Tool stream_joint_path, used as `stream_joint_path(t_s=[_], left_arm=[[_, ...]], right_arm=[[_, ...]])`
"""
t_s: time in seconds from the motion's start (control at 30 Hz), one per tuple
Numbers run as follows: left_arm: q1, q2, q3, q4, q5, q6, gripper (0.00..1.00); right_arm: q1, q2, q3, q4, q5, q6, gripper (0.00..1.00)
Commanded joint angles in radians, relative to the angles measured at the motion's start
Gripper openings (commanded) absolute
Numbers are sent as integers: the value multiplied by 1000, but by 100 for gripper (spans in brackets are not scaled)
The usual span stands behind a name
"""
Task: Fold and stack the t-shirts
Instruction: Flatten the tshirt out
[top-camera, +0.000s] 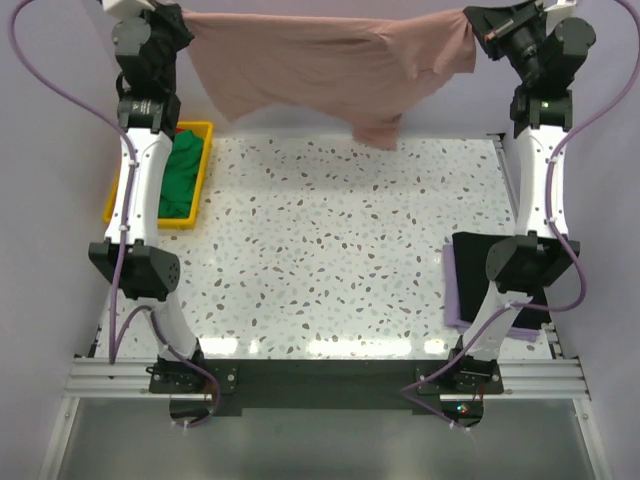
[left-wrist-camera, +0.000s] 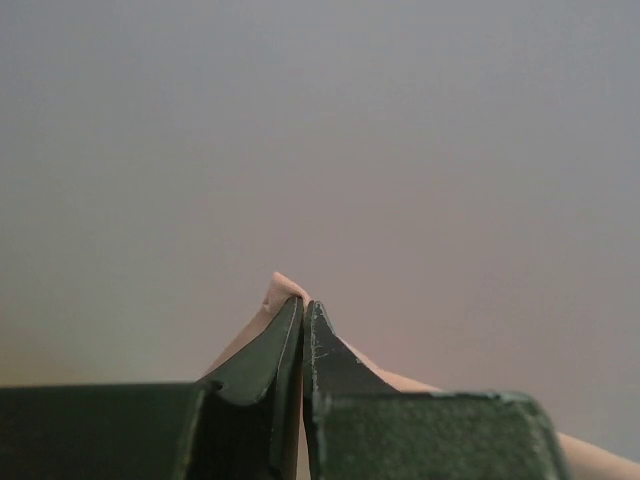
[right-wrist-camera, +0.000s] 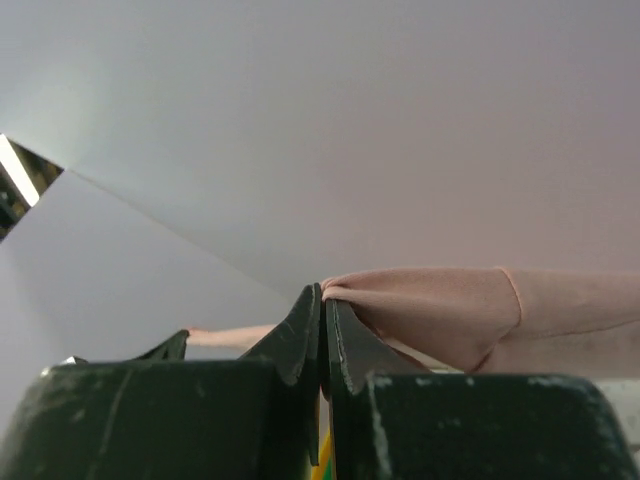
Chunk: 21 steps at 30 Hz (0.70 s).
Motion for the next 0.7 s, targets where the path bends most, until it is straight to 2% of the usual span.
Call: stream_joint_path(t_s=[0.0, 0.07, 0.1, 0.13, 0.17, 0.2, 0.23, 0.27, 0.3, 0.37, 0.4, 0.43, 0.5, 0.53, 0.57, 0.63, 0.67], left_arm=[[52, -165, -170, 118, 19, -9, 0], [55, -262, -300, 133, 28, -10, 0], [55, -297, -372, 141, 29, -14, 0], [55, -336, -531, 148, 29, -33, 0], [55, -409, -613, 162, 29, -41, 0], [56, -446, -769, 162, 26, -53, 0], [56, -478, -845, 155, 22, -73, 0], [56, -541, -918, 135, 23, -114, 0], [58, -569, -1062, 124, 25, -136, 0], [58, -636, -1210, 109, 34, -214, 0], [58, -653, -1341, 77, 36, -246, 1], [58, -664, -1402, 69, 42, -271, 3], [58, -684, -1561, 66, 48, -351, 8], [58, -684, -1606, 75, 59, -365, 14], [59, -681, -1647, 82, 80, -380, 21], [58, -677, -1732, 87, 100, -432, 28], [58, -677, -1747, 81, 106, -440, 35]], right_arm=[[-9, -175, -221, 164, -2, 8, 0], [-9, -267, -371, 188, -31, 19, 0], [-7, -302, -536, 196, -38, 21, 0], [-7, -336, -624, 207, -45, 16, 0], [-9, -380, -713, 205, -46, 1, 0], [-9, -449, -887, 205, -54, -10, 0], [-7, -488, -974, 186, -54, -24, 0], [-6, -520, -1133, 166, -55, -60, 0], [-6, -574, -1210, 127, -51, -79, 0], [-7, -603, -1354, 100, -45, -137, 1], [-7, -609, -1464, 57, -34, -165, 4], [-7, -605, -1505, 34, -28, -198, 8], [-6, -576, -1606, -5, -29, -309, 25], [-6, -562, -1633, -11, -26, -309, 25], [-4, -553, -1666, -23, -19, -349, 35], [-6, -540, -1686, -52, -6, -395, 44], [-6, -546, -1691, -74, 3, -407, 48]])
